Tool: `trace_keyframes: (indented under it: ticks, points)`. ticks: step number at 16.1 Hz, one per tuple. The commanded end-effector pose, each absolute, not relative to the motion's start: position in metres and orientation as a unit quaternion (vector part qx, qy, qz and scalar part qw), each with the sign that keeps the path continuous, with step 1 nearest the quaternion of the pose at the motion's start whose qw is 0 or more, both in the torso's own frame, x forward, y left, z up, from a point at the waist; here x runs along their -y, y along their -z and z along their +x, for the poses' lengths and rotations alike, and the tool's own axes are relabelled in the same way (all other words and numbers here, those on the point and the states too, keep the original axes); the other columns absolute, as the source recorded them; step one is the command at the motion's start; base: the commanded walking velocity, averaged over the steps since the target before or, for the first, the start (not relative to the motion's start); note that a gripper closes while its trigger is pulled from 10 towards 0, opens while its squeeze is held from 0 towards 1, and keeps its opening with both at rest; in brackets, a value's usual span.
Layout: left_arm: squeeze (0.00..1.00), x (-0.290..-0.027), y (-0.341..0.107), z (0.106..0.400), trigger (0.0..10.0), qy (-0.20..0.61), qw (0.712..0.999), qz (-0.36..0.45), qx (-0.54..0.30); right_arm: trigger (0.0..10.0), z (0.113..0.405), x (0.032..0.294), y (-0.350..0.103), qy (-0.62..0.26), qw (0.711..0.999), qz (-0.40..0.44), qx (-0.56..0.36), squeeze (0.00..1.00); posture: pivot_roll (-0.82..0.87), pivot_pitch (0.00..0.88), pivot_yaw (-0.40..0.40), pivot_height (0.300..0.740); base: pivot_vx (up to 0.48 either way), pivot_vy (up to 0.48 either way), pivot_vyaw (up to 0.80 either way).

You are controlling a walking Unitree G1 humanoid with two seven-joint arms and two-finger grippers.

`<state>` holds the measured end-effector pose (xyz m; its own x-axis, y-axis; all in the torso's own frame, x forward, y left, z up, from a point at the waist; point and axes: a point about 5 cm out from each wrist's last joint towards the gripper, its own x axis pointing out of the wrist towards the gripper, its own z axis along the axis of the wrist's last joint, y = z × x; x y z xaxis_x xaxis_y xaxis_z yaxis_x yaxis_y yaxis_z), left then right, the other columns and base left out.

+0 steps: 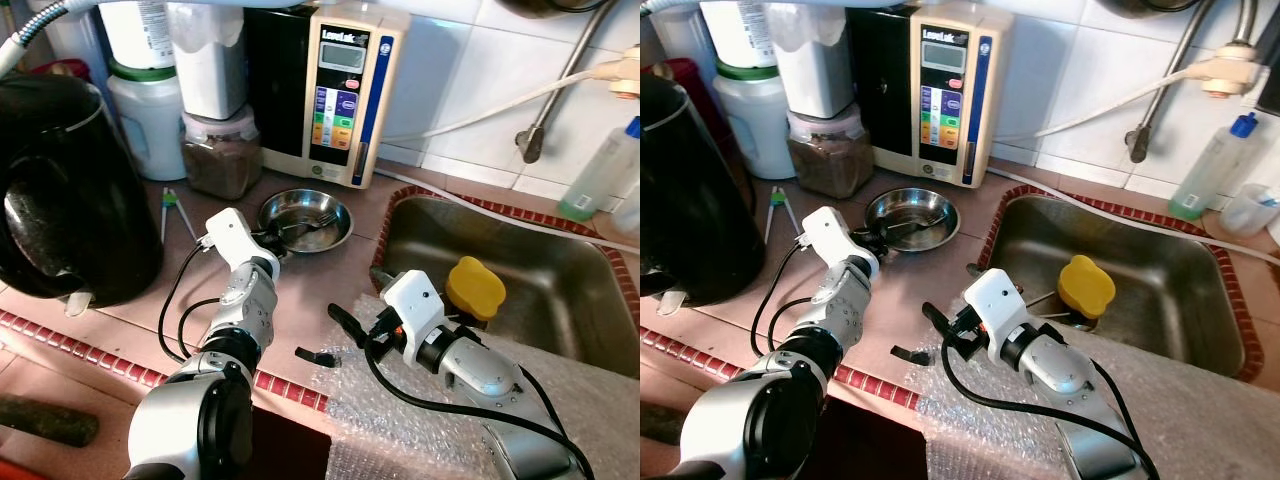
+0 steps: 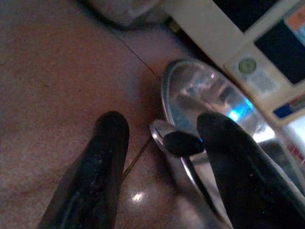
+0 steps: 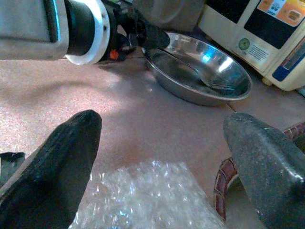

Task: Kitchen organization

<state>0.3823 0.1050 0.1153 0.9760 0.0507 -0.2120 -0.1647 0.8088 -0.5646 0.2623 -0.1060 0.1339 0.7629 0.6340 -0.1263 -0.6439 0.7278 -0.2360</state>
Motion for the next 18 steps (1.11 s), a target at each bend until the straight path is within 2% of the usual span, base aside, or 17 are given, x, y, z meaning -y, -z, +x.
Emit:
trace_keyframes:
  ticks: [1, 9, 10, 12, 18]
  points:
    - [0.0, -0.116, -0.108, 0.381, 10.0, -0.088, 0.933, -0.331, -0.111, 10.0, 0.265, 0.11, -0.138, -0.333, 0.933, -0.139, -0.012, 0.0, -0.01, 0.0, -0.044, 0.74, 0.0, 0.0, 0.0]
    - [0.0, -0.131, -0.109, 0.383, 10.0, -0.115, 0.906, -0.392, -0.107, 10.0, 0.264, 0.11, -0.138, -0.333, 0.933, -0.137, -0.011, 0.0, -0.01, 0.0, -0.042, 0.74, 0.0, 0.0, 0.0]
    - [0.0, -0.131, -0.112, 0.384, 0.3, -0.116, 0.906, -0.393, -0.104, 10.0, 0.264, 0.11, -0.138, -0.332, 0.933, -0.137, -0.011, 0.0, -0.01, 0.0, -0.042, 0.74, 0.0, 0.0, 0.0]
    - [0.0, -0.13, -0.116, 0.387, 0.0, -0.111, 0.904, -0.401, -0.098, 10.0, 0.264, 0.11, -0.138, -0.332, 0.933, -0.137, -0.011, 0.0, -0.01, 0.0, -0.041, 0.74, 0.0, 0.0, 0.0]
    - [0.0, -0.133, -0.118, 0.388, 0.0, -0.116, 0.902, -0.404, -0.093, 10.0, 0.265, 0.11, -0.138, -0.331, 0.933, -0.137, -0.01, 0.0, -0.01, 0.0, -0.041, 0.74, 0.0, 0.0, 0.0]
